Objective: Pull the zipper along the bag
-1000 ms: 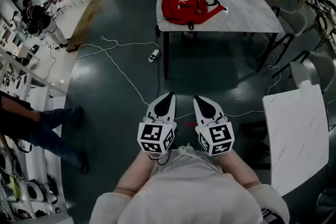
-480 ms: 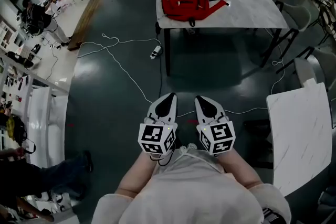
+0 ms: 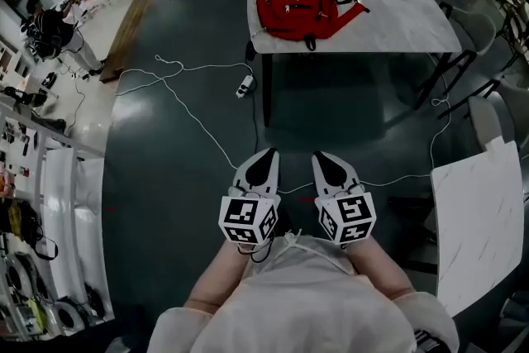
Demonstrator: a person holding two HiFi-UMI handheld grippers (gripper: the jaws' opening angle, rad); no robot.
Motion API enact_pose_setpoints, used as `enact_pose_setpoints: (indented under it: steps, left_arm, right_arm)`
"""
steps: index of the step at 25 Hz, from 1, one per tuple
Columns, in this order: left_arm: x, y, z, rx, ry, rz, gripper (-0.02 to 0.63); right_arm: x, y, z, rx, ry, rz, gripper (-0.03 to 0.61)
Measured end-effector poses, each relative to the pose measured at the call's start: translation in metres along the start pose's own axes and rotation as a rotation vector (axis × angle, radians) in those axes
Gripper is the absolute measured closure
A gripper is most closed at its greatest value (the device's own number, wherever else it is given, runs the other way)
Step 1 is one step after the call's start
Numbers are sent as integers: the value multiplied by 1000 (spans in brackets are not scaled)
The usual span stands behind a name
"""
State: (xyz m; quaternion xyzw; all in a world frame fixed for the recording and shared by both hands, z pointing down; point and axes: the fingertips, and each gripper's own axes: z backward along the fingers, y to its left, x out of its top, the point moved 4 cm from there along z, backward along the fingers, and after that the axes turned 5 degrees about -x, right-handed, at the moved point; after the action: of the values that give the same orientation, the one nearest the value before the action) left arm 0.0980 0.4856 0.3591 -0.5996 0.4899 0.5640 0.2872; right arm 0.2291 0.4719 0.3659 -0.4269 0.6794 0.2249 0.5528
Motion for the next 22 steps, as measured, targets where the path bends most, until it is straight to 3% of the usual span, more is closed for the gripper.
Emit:
enact_pose_setpoints:
  steps: [15, 22]
  left_arm:
    - [71, 218, -128, -95, 64, 70, 594]
    - [95, 284, -156, -119, 93, 82, 594]
  right_arm:
    - [70, 7, -226, -150, 90, -7, 551]
    - [92, 18, -295, -183, 149, 6, 551]
